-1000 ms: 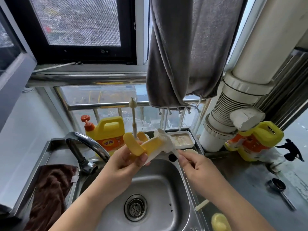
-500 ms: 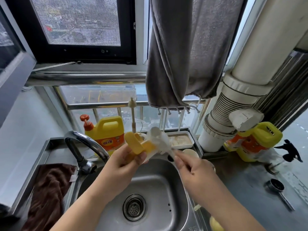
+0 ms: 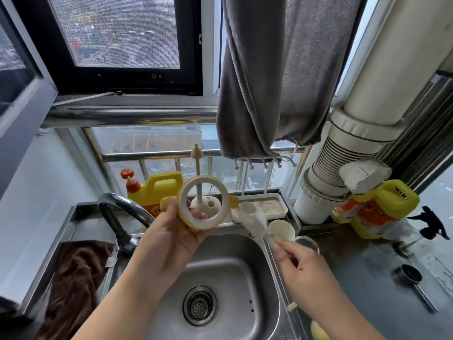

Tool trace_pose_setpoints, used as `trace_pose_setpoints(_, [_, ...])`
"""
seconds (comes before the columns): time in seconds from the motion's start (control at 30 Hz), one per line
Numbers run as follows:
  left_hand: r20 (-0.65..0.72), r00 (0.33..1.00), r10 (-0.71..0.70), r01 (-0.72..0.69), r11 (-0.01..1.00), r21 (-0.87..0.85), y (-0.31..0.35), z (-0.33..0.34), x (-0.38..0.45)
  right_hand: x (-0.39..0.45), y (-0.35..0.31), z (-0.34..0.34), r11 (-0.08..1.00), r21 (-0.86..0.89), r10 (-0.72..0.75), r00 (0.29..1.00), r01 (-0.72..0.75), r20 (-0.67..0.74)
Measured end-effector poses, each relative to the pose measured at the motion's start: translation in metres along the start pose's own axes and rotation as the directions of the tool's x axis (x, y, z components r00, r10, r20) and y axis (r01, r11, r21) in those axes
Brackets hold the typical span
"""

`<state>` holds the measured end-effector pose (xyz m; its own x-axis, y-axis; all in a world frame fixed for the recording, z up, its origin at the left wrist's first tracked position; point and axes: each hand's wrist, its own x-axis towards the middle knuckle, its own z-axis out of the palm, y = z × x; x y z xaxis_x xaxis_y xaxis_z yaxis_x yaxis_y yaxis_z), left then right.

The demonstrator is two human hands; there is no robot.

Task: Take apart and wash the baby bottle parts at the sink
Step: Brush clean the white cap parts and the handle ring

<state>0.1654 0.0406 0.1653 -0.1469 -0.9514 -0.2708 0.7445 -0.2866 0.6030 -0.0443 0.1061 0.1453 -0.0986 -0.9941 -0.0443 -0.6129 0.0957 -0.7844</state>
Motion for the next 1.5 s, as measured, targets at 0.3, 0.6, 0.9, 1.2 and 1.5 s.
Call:
trace_pose_setpoints(0.3, [-0.117,0.974,-0.196,0.17,0.965,-0.198,-0.008,0.009,-0.001,0.006,-0.014,0.002,0.984,-0.008,-0.179,0.984,0.179,-0.022])
trace_pose_setpoints(0.6, [-0.174,0.974,-0.145,0.103,0.968,-0.231,-0.008,0.005,0.005,0.004,-0.011,0.012,0.986,-0.011,-0.168,0.985,0.169,0.023])
trace_pose_setpoints(0.9, [-0.171,0.985,-0.024,0.0,0.99,-0.142,-0.004,0.008,0.005,-0.006,-0.006,0.023,0.975,-0.144,-0.155,0.983,0.168,0.097])
trace_pose_setpoints(1.2, [0.059,0.997,0.048,-0.055,0.991,0.12,-0.015,-0.005,0.001,-0.006,-0.005,0.027,0.971,-0.123,-0.202,0.979,0.203,0.027])
trace_pose_setpoints(1.5, [0.164,0.984,0.069,-0.165,0.7,0.694,-0.014,-0.019,-0.002,-0.005,-0.005,0.026,0.972,-0.143,-0.181,0.982,0.186,0.048])
